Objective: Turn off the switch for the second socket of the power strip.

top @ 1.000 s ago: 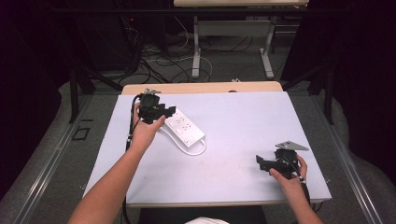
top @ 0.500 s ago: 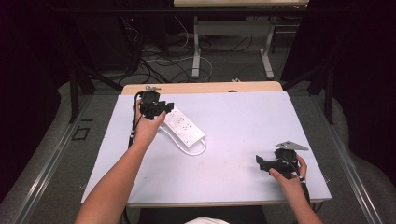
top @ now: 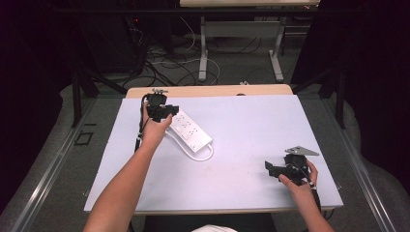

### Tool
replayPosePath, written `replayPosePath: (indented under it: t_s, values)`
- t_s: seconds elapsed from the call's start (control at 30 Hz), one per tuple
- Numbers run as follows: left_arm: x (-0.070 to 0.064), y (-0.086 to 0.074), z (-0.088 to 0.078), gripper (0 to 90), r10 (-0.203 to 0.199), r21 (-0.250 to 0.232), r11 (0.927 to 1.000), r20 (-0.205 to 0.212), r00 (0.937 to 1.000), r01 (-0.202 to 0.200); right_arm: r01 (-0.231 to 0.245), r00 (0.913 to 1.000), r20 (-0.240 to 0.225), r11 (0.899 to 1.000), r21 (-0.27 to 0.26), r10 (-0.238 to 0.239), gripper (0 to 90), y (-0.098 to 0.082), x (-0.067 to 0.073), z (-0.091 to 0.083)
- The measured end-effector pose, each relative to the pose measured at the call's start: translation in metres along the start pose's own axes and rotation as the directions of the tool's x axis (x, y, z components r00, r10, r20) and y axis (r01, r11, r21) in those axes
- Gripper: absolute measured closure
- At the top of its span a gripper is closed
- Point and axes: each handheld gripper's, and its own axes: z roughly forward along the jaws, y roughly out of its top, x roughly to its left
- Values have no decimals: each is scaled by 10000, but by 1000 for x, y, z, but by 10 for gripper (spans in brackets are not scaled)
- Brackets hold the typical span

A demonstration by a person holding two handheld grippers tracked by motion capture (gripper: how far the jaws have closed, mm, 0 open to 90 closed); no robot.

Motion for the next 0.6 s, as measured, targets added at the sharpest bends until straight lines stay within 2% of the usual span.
replayPosePath:
  t_s: [0.2,0.3,0.43,0.6]
  values:
    - [3,-1,9,713,-34,277,9996,-152,9999,39,-20,10000,-11,10000,40,20,77,0,0,1]
    - [6,-2,15,726,-206,451,9988,-195,9996,215,1,10000,-33,10000,59,-1,77,0,0,1]
    - [10,-3,21,726,-187,753,9970,-205,9996,202,5,10000,-39,10000,53,-5,77,0,0,1]
    - [13,-5,29,732,-399,1100,9931,-174,9991,416,-26,10000,-69,10000,79,27,79,0,0,2]
